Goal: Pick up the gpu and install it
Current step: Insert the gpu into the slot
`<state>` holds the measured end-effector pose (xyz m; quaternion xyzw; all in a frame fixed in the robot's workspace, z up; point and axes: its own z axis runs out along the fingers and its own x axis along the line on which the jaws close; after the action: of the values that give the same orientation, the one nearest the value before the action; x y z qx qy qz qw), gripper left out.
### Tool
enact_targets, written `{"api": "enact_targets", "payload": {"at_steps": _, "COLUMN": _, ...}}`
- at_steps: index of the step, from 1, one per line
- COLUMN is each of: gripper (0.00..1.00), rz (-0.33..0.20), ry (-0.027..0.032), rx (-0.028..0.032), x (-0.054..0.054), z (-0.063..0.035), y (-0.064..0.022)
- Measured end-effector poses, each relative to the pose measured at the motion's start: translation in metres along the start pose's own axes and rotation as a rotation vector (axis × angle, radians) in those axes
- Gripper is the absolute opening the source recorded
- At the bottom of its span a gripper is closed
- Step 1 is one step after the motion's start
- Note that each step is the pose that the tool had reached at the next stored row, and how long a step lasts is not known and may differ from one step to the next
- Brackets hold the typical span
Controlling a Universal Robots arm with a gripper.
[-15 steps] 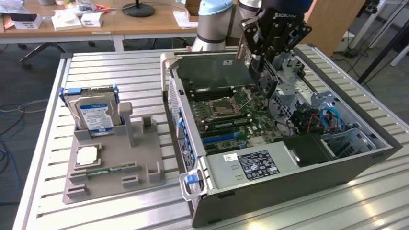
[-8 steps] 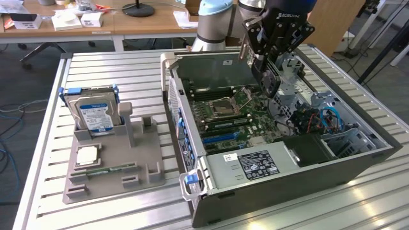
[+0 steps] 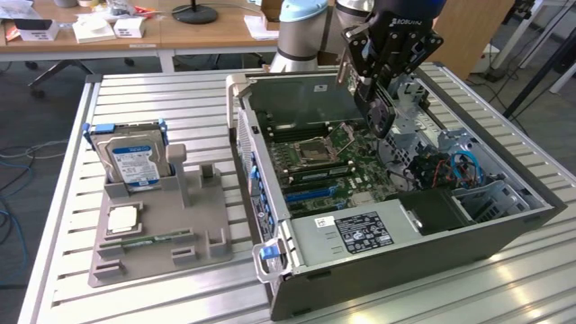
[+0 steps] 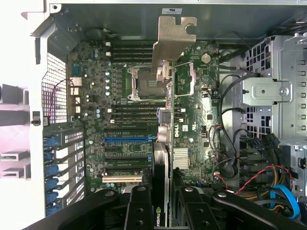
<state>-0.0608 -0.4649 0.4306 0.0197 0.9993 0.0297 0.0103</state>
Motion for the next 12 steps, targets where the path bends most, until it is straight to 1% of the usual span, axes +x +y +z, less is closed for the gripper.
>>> {"api": "enact_targets", "payload": {"at_steps": 4, "gripper": 0.26, "rz": -0.001, "ry": 0.0, "rx": -0.0001, "x": 0.0, "z": 0.0, "y": 0.0}}
{"api": "enact_targets", "payload": {"at_steps": 6, "gripper": 0.26, "rz": -0.014, "ry": 0.0008, "rx": -0.0003, "x": 0.0, "z": 0.0, "y": 0.0}}
{"api": "enact_targets", "payload": {"at_steps": 8, "gripper": 0.26, "rz": -0.041, "ry": 0.0024, "rx": -0.0008, "x": 0.0, "z": 0.0, "y": 0.0}}
{"api": "enact_targets", "payload": {"at_steps": 12, "gripper": 0.26, "rz": -0.114, "ry": 0.0068, "rx": -0.0022, "x": 0.0, "z": 0.0, "y": 0.0}}
